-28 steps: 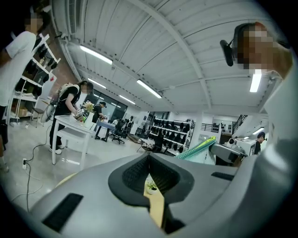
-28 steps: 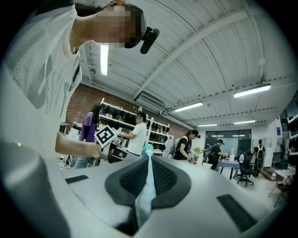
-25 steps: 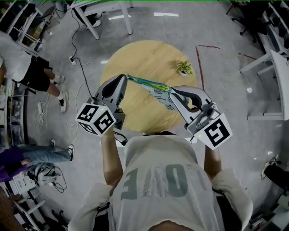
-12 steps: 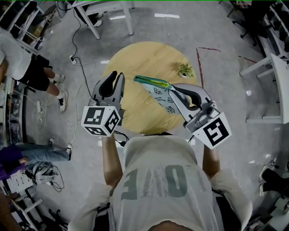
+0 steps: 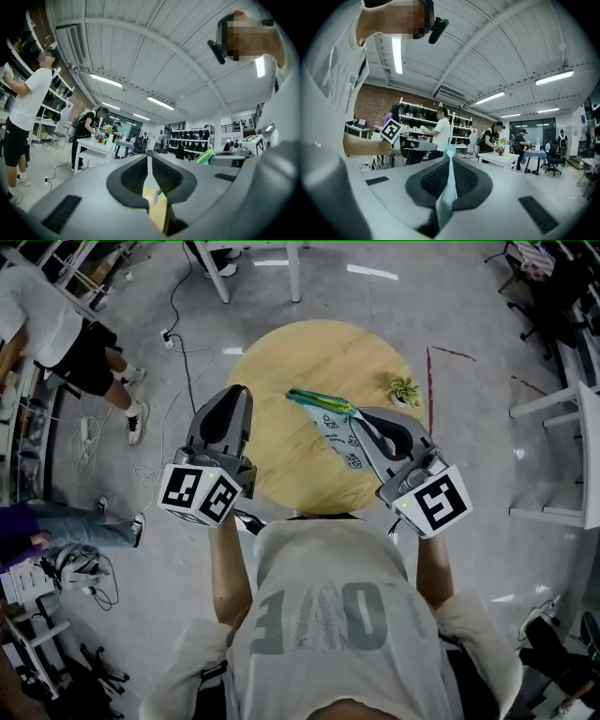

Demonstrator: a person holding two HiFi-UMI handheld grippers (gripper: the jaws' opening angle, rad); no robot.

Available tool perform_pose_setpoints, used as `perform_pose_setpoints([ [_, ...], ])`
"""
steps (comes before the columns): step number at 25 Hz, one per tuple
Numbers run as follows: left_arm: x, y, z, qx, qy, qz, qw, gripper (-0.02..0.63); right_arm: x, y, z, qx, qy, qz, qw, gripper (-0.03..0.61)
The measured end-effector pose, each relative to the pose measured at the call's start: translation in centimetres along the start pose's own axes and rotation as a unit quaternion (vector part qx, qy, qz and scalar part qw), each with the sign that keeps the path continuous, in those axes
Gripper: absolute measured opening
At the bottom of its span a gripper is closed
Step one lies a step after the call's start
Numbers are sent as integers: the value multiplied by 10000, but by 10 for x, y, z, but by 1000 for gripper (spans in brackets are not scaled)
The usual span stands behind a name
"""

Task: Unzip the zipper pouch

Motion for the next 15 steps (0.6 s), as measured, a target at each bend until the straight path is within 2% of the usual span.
perform_pose_setpoints([
  [4, 10, 15, 12, 404, 195, -186, 9988, 40, -3, -11, -8, -108, 119, -228, 9996, 31],
  [8, 17, 25, 21, 639, 414, -580, 9954, 40, -2, -32, -19, -380, 146, -101, 9991, 31],
  [12, 14, 25, 40, 710, 608, -620, 9937, 40, -10, -65, -38, -846, 46, -109, 9963, 31],
  [15, 13, 21, 53, 603, 740, -631, 9934, 40, -14, -88, -51, -1067, 22, -513, 9930, 32],
])
Point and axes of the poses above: the fingertips, and each gripper's own axes: z backward along the fingers, x to its right, y out of its top, the point moved 2 cm from there along z, backward along the fingers, and after that the axes turned 13 degrees about -y, right-handed, at the moved point
